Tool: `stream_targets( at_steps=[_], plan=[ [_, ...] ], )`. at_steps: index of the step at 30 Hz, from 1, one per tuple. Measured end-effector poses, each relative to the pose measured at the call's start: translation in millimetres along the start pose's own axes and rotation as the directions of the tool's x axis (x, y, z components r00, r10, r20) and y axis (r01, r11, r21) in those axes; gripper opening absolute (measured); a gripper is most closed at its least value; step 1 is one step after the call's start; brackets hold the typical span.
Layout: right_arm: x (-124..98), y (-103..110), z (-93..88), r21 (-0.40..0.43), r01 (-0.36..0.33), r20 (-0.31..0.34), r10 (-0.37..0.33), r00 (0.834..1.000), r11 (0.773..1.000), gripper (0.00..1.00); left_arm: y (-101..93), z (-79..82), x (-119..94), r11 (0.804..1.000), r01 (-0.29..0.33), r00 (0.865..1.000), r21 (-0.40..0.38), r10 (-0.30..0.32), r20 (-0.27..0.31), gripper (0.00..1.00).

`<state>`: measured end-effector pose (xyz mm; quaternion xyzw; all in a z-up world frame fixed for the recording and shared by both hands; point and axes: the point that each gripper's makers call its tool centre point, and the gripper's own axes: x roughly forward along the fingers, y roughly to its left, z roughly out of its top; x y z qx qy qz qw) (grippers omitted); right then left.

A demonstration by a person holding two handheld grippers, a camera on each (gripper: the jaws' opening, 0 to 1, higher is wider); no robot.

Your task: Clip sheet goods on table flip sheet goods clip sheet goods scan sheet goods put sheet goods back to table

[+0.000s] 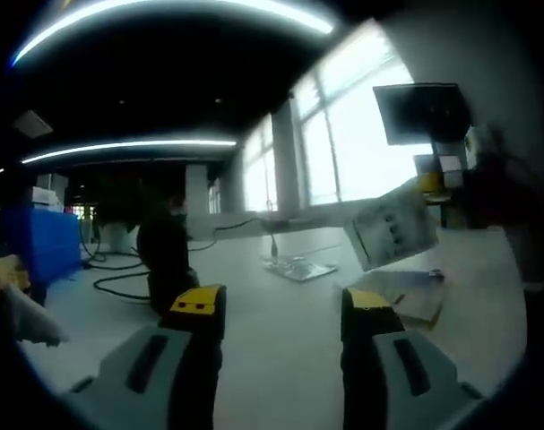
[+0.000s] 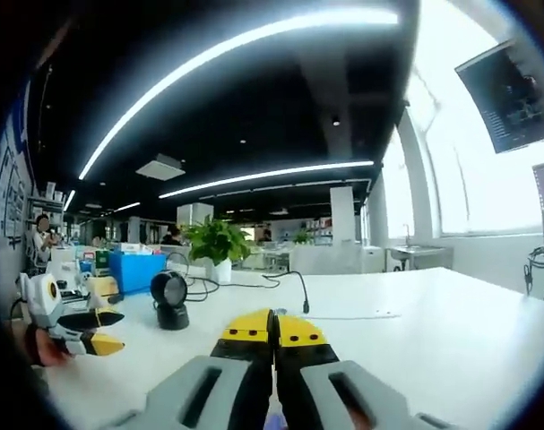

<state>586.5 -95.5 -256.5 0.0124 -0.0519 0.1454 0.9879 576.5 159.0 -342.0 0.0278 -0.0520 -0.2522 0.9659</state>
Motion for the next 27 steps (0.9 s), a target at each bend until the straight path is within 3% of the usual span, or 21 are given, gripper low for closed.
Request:
stream_targets(
  at_steps=[12, 21, 27],
  plan=[
    [-6.3, -22.0, 29.1, 0.044, 0.060, 0.066, -0.063, 0.996, 0.997, 0.00, 0.2, 1.6, -1.5, 1.000, -0.006, 1.000, 0.013, 0.005, 0.007, 0.44],
    [-18.5, -49.0, 22.2, 0.122, 0.125, 0.119, -0.139, 0.983, 0.985, 0.00, 1.0, 3.9, -3.4, 0.999, -0.024, 1.000, 0.021, 0.024, 0.011, 0.44],
    [-28.0, -63.1, 12.8, 0.156, 0.162, 0.119, -0.181, 0.976, 0.974, 0.00, -1.0, 2.8, -2.8, 0.999, -0.018, 1.000, 0.040, 0.018, 0.006, 0.44]
  ],
)
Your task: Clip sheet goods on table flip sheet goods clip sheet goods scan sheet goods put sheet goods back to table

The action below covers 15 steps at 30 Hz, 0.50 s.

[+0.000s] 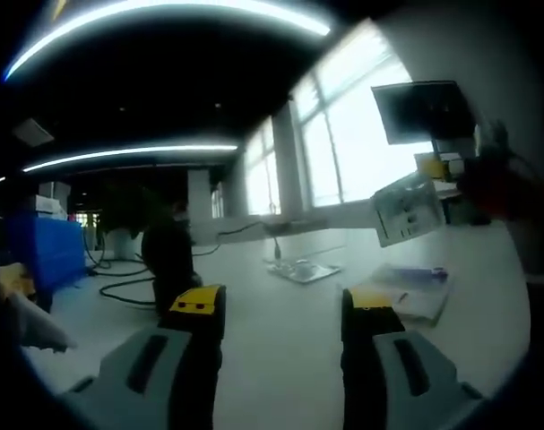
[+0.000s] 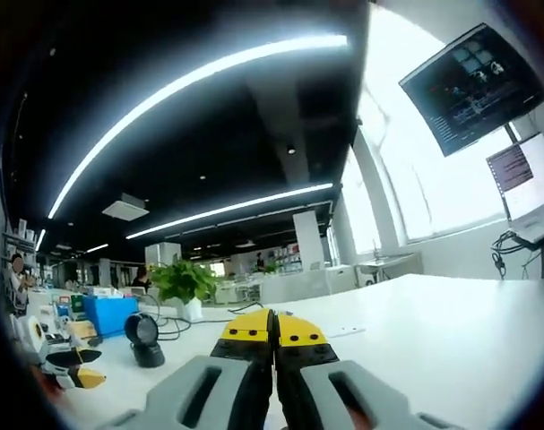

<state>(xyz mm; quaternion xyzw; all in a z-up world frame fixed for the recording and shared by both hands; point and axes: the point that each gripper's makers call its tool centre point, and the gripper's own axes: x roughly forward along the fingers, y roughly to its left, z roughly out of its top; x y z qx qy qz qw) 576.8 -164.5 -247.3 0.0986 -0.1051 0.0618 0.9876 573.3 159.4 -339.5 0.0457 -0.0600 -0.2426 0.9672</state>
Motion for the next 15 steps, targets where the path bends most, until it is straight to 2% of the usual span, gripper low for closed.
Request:
stream_targets(
  at_steps=[5, 10, 15],
  plan=[
    [-7.4, -14.6, -10.9, 0.093, 0.010, -0.008, -0.009, 1.000, 0.996, 0.00, 1.6, -3.0, 1.2, 1.000, 0.003, 1.000, -0.001, -0.003, -0.011, 0.44],
    [-16.4, -16.7, -27.5, 0.100, 0.025, -0.020, -0.024, 1.000, 0.995, 0.00, 1.9, -2.9, 1.3, 1.000, 0.004, 1.000, 0.007, -0.004, -0.010, 0.44],
    [-23.6, -30.8, -27.3, 0.179, 0.093, 0.010, -0.096, 0.995, 0.979, 0.00, 3.0, -3.6, 1.2, 1.000, -0.002, 1.000, 0.004, 0.002, -0.013, 0.44]
  ],
)
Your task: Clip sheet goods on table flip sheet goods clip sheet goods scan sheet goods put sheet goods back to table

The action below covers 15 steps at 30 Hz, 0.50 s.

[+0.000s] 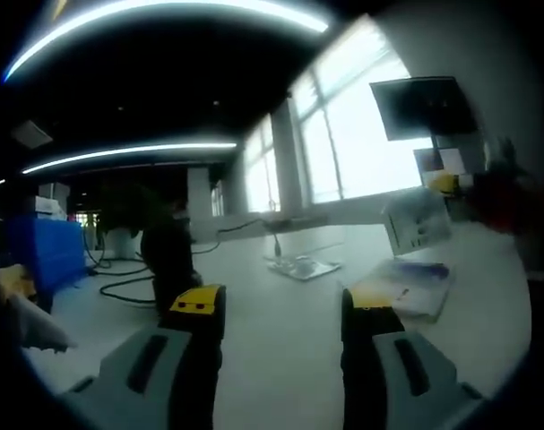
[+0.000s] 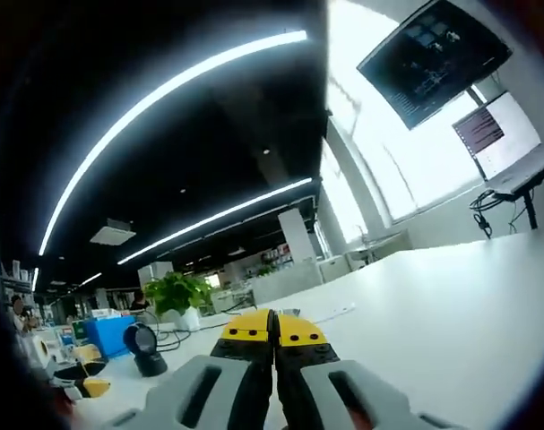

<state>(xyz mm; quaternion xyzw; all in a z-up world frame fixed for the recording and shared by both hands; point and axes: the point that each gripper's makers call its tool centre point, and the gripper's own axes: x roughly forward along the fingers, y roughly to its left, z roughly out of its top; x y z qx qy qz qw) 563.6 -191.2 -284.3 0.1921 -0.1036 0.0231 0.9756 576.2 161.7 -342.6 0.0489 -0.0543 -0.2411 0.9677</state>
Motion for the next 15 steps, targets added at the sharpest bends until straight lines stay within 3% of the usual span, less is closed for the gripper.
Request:
stream_targets(
  at_steps=[2, 5, 9, 15],
  plan=[
    [-3.0, -12.5, -3.5, 0.056, 0.050, -0.010, -0.050, 0.999, 0.997, 0.00, -0.3, -0.3, 0.3, 1.000, 0.002, 1.000, 0.001, -0.002, -0.001, 0.44],
    [-6.5, -20.2, -2.1, 0.062, 0.069, 0.000, -0.069, 0.998, 0.996, 0.00, -1.5, 0.2, 0.4, 1.000, 0.008, 1.000, 0.006, -0.008, 0.001, 0.44],
    [-12.2, -40.8, -3.9, 0.195, 0.133, 0.003, -0.136, 0.991, 0.972, 0.00, -1.0, 1.0, 0.6, 1.000, 0.008, 1.000, 0.008, -0.008, 0.005, 0.44],
    [-16.6, -54.7, -8.0, 0.211, 0.163, -0.006, -0.165, 0.986, 0.964, 0.00, 0.0, 0.1, 1.4, 1.000, 0.009, 1.000, 0.010, -0.009, 0.003, 0.44]
  ],
)
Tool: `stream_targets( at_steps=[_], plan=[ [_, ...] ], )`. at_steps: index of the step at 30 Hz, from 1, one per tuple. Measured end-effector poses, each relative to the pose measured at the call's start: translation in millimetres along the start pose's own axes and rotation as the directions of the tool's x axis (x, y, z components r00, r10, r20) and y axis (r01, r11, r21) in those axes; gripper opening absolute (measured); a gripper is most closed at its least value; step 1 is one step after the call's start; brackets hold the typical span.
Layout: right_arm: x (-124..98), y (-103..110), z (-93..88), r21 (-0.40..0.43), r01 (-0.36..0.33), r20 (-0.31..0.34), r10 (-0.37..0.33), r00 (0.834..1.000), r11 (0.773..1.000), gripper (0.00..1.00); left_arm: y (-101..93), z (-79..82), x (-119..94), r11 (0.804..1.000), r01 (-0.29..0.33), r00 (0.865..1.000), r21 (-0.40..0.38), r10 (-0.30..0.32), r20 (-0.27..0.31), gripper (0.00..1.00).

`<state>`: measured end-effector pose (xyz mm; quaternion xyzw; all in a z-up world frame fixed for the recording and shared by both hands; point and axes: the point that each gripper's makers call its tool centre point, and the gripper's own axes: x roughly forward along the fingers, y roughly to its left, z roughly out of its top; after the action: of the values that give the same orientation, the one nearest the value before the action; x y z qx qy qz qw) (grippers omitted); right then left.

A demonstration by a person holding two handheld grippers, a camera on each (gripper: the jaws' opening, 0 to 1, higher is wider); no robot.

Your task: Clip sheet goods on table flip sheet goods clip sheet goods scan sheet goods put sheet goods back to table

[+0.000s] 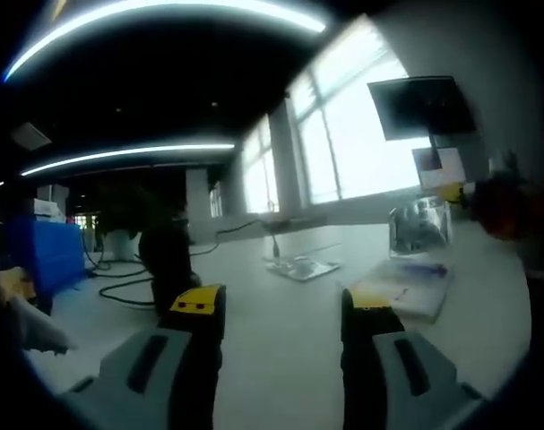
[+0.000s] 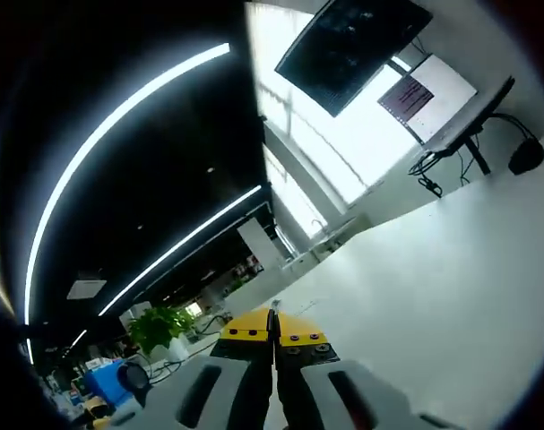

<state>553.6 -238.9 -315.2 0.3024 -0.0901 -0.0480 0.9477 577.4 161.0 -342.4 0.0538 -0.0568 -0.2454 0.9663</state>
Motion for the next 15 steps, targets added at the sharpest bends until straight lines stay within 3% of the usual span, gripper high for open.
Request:
stream_targets(
  at_steps=[7, 15],
  plan=[
    [-1.0, -10.5, -2.5, 0.030, 0.041, -0.004, -0.041, 0.999, 0.999, 0.00, 1.0, -0.9, 0.4, 1.000, -0.004, 1.000, 0.001, 0.004, -0.004, 0.44],
    [-6.6, -40.4, -11.7, 0.160, 0.135, -0.036, -0.131, 0.991, 0.978, 0.00, -0.8, -0.3, 0.3, 1.000, 0.001, 1.000, 0.005, -0.001, -0.002, 0.44]
  ],
)
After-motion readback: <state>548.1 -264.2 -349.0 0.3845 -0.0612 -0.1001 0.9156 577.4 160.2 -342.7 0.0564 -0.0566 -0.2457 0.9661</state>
